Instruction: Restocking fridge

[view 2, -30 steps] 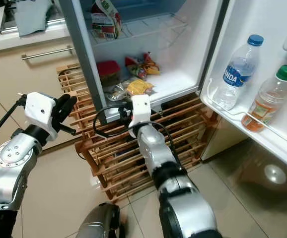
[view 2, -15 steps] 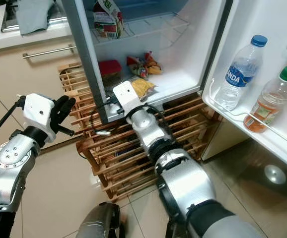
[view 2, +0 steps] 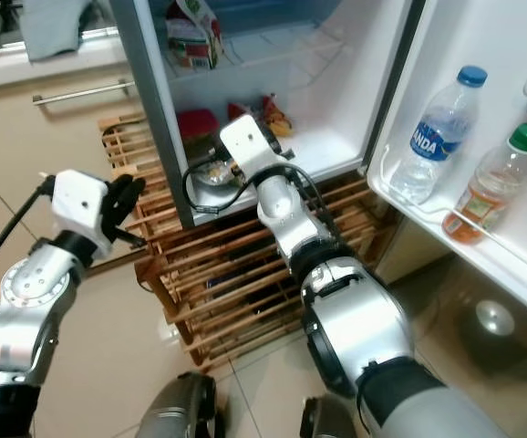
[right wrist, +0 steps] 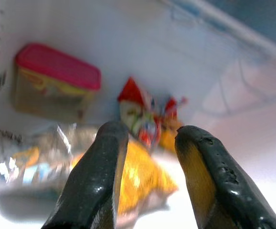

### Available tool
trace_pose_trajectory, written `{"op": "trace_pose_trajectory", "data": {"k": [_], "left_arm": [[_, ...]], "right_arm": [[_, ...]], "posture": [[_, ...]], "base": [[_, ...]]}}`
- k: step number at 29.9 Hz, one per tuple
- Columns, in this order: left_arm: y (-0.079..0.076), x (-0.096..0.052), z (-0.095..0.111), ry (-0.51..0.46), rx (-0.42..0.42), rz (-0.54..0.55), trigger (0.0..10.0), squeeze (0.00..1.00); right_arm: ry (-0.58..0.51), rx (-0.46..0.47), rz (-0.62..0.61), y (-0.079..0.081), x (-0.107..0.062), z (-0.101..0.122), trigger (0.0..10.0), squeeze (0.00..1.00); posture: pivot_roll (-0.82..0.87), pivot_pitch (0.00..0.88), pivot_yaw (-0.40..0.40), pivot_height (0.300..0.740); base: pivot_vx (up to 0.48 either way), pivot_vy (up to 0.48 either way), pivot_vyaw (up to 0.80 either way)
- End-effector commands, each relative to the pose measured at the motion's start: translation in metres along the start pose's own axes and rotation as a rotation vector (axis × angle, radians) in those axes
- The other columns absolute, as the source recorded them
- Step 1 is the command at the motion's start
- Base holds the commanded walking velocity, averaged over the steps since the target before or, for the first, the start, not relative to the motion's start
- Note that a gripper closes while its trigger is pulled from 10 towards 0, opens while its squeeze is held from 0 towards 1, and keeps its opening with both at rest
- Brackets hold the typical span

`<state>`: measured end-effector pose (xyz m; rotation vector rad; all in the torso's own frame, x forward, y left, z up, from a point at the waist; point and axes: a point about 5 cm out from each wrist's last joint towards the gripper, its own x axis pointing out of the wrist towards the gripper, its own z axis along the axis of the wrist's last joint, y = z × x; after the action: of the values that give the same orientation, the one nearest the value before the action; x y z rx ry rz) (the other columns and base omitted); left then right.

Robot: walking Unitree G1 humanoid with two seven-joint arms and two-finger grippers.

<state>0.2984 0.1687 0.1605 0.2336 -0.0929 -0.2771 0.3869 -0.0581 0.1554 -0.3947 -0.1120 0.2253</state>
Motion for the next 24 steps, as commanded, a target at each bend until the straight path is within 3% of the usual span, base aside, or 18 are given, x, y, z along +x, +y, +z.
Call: {"op": "trace_pose_trajectory", "data": {"k": [1, 3, 4, 6, 7, 8, 11, 14, 16, 19, 21, 24], "left_arm": [[-0.003, 0.005, 0.003, -0.017, 0.006, -0.003, 10.0, 0.00], [-0.006, 0.008, 0.004, -0.026, -0.001, -0.006, 10.0, 0.00], [-0.010, 0.012, 0.003, -0.036, -0.018, -0.017, 10.0, 0.00], [-0.017, 0.018, -0.004, -0.022, -0.056, -0.043, 10.0, 0.00], [-0.017, 0.018, -0.004, -0.022, -0.056, -0.043, 10.0, 0.00], [-0.020, 0.021, -0.005, -0.019, -0.076, -0.055, 10.0, 0.00], [-0.021, 0.024, -0.006, -0.014, -0.104, -0.060, 10.0, 0.00], [-0.019, 0.031, -0.016, 0.019, -0.200, -0.029, 10.0, 0.00], [-0.014, 0.032, -0.022, 0.037, -0.253, 0.013, 10.0, 0.00], [-0.012, 0.034, -0.021, 0.029, -0.280, 0.038, 10.0, 0.00], [-0.023, 0.038, -0.024, 0.043, -0.305, 0.025, 10.0, 0.00], [-0.038, 0.043, -0.017, 0.022, -0.300, -0.012, 10.0, 0.00]], "right_arm": [[-0.076, 0.099, -0.046, -0.005, -0.001, 0.008, 10.0, 0.00], [-0.125, 0.141, -0.071, -0.008, -0.006, 0.008, 10.0, 0.00], [-0.227, 0.211, -0.136, -0.015, -0.023, 0.008, 10.0, 0.00], [-0.276, 0.227, -0.183, -0.024, -0.060, -0.001, 10.0, 0.00], [-0.276, 0.227, -0.183, -0.024, -0.060, -0.001, 10.0, 0.00], [-0.263, 0.256, -0.200, -0.029, -0.078, -0.008, 10.0, 0.00], [-0.231, 0.279, -0.210, -0.031, -0.091, -0.016, 10.0, 0.00], [-0.117, 0.396, -0.167, -0.039, -0.126, -0.050, 10.0, 0.00], [-0.062, 0.478, -0.143, -0.043, -0.128, -0.059, 10.0, 0.00], [-0.021, 0.468, -0.117, -0.045, -0.112, -0.057, 10.0, 0.00], [-0.027, 0.424, -0.029, -0.035, -0.102, -0.051, 10.0, 0.00], [0.001, 0.441, -0.065, -0.036, -0.097, -0.054, 10.0, 0.00]], "posture": [[0.08, 0.003, 0.050, 0.675], [0.06, 0.000, 0.053, 0.675], [0.03, 0.000, 0.060, 0.675], [-0.04, 0.000, 0.080, 0.675], [-0.04, 0.000, 0.080, 0.675], [-0.08, 0.000, 0.080, 0.675], [-0.09, 0.000, 0.082, 0.675], [-0.12, 0.000, 0.073, 0.675], [-0.12, 0.000, 0.063, 0.675], [-0.11, 0.000, 0.059, 0.675], [-0.11, 0.000, 0.065, 0.675], [-0.10, 0.000, 0.054, 0.690]], "base": [[0.000, 0.000, 0.00], [0.000, 0.000, 0.00], [0.000, 0.000, 0.00], [0.000, 0.000, 0.00], [0.000, 0.000, 0.00], [0.000, 0.000, 0.00], [0.000, 0.000, 0.00], [0.000, 0.000, 0.00], [0.000, 0.000, 0.00], [0.000, 0.000, 0.00], [0.000, 0.000, 0.00], [0.000, 0.000, 0.00]]}}
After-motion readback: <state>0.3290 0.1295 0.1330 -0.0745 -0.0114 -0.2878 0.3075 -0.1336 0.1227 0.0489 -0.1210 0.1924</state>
